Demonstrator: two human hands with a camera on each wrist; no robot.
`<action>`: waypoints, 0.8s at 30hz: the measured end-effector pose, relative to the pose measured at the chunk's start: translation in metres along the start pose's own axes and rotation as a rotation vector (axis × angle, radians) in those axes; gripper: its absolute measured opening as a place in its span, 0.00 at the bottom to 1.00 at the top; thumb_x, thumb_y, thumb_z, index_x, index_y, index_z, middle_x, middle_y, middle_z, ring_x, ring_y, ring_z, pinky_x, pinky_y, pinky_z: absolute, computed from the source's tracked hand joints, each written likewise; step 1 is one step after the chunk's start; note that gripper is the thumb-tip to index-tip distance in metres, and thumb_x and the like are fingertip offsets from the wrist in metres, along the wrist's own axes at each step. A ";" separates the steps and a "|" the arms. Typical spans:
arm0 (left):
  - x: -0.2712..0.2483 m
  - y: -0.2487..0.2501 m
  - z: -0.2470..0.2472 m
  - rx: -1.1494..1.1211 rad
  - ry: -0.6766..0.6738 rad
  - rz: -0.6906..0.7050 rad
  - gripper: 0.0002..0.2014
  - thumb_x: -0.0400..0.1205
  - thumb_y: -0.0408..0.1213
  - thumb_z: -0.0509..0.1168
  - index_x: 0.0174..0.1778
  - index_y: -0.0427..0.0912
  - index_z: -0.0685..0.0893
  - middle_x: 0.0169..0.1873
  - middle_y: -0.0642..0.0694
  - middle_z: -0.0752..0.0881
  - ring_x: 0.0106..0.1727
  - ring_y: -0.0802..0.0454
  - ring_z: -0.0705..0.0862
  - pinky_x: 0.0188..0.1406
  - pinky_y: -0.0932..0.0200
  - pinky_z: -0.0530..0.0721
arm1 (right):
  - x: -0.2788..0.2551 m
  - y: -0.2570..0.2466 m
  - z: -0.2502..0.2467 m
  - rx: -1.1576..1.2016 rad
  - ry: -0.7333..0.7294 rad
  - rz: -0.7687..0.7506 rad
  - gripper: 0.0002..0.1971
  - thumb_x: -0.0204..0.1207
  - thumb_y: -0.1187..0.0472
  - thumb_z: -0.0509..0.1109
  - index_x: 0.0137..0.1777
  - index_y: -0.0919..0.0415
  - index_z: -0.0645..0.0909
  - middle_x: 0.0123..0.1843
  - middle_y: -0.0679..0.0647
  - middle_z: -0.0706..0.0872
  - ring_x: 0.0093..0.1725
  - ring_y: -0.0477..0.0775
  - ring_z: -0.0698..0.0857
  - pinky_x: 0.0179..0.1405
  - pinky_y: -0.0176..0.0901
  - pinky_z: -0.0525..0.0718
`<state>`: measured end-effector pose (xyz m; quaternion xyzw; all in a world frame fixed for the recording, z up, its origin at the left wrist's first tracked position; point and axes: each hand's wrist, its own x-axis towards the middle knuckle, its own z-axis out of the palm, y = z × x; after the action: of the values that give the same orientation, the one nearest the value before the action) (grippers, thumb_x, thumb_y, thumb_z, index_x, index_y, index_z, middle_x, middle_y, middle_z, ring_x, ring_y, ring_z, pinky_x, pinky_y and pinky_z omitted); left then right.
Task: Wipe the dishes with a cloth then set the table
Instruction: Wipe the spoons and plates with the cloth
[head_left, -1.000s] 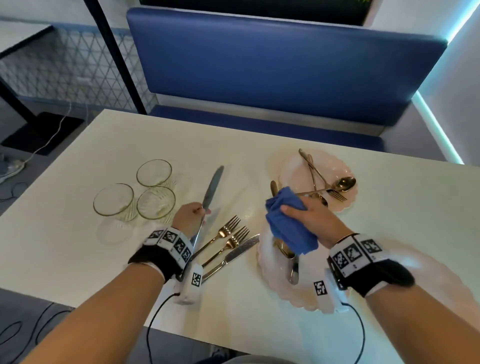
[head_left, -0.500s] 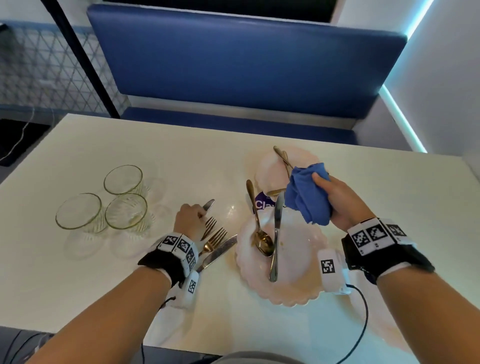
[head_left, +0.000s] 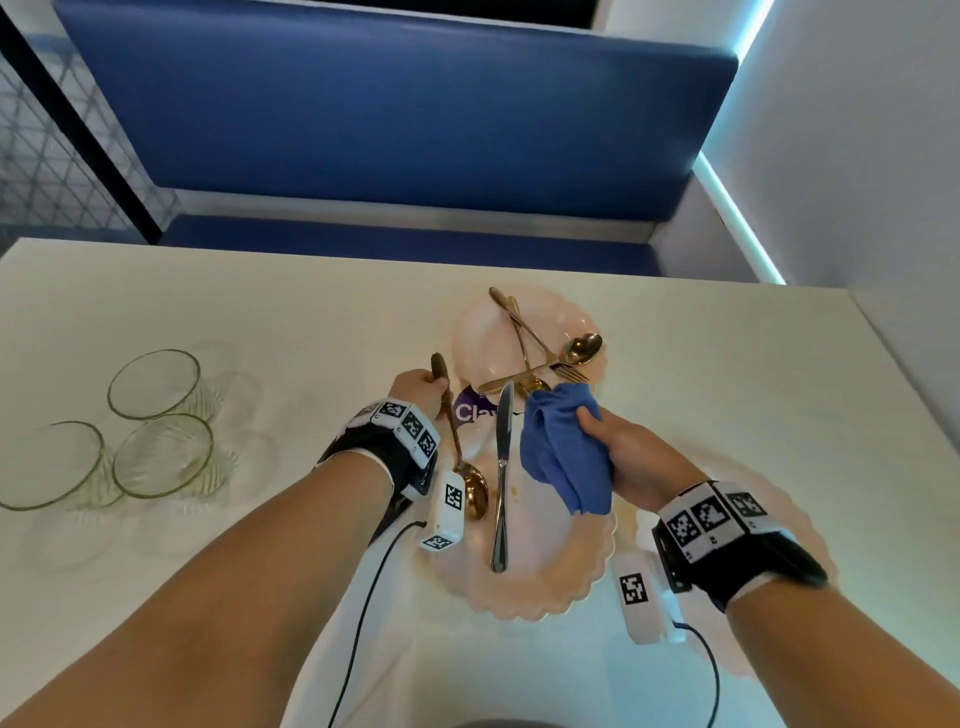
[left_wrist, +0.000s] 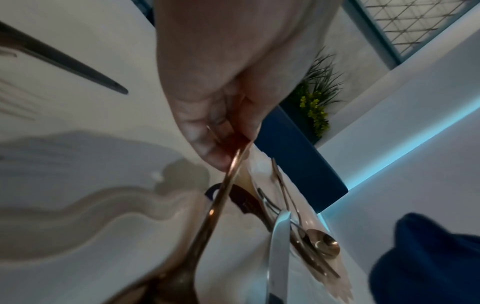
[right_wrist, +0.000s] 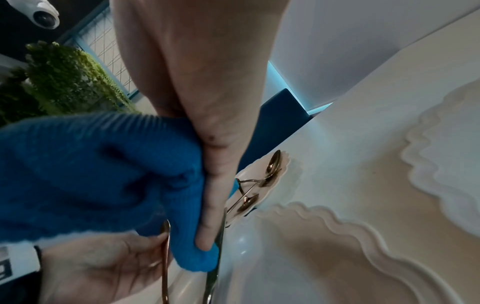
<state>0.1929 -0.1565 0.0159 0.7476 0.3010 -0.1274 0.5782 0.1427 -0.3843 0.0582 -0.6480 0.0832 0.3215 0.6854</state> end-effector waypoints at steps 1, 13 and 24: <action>-0.003 0.002 -0.002 -0.042 0.010 0.013 0.11 0.82 0.30 0.61 0.34 0.40 0.79 0.40 0.36 0.85 0.44 0.40 0.85 0.57 0.40 0.85 | 0.001 -0.001 0.003 -0.020 -0.026 0.009 0.20 0.86 0.53 0.51 0.75 0.55 0.67 0.63 0.50 0.82 0.59 0.46 0.82 0.54 0.38 0.81; -0.042 0.054 -0.014 -0.297 0.051 0.314 0.12 0.83 0.26 0.58 0.32 0.39 0.76 0.30 0.40 0.83 0.30 0.47 0.84 0.28 0.59 0.86 | 0.033 -0.012 0.060 -0.786 -0.098 -0.340 0.05 0.81 0.60 0.64 0.48 0.59 0.80 0.43 0.55 0.87 0.41 0.46 0.83 0.45 0.26 0.78; -0.069 0.064 -0.058 -0.429 -0.104 0.339 0.10 0.79 0.22 0.59 0.46 0.41 0.79 0.37 0.37 0.85 0.35 0.45 0.88 0.38 0.56 0.90 | 0.020 -0.034 0.039 -0.683 0.149 -0.373 0.11 0.80 0.66 0.64 0.48 0.77 0.78 0.38 0.59 0.82 0.36 0.47 0.81 0.40 0.27 0.80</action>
<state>0.1678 -0.1319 0.1206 0.6403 0.1616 -0.0004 0.7510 0.1650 -0.3393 0.0812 -0.8644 -0.0981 0.1528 0.4689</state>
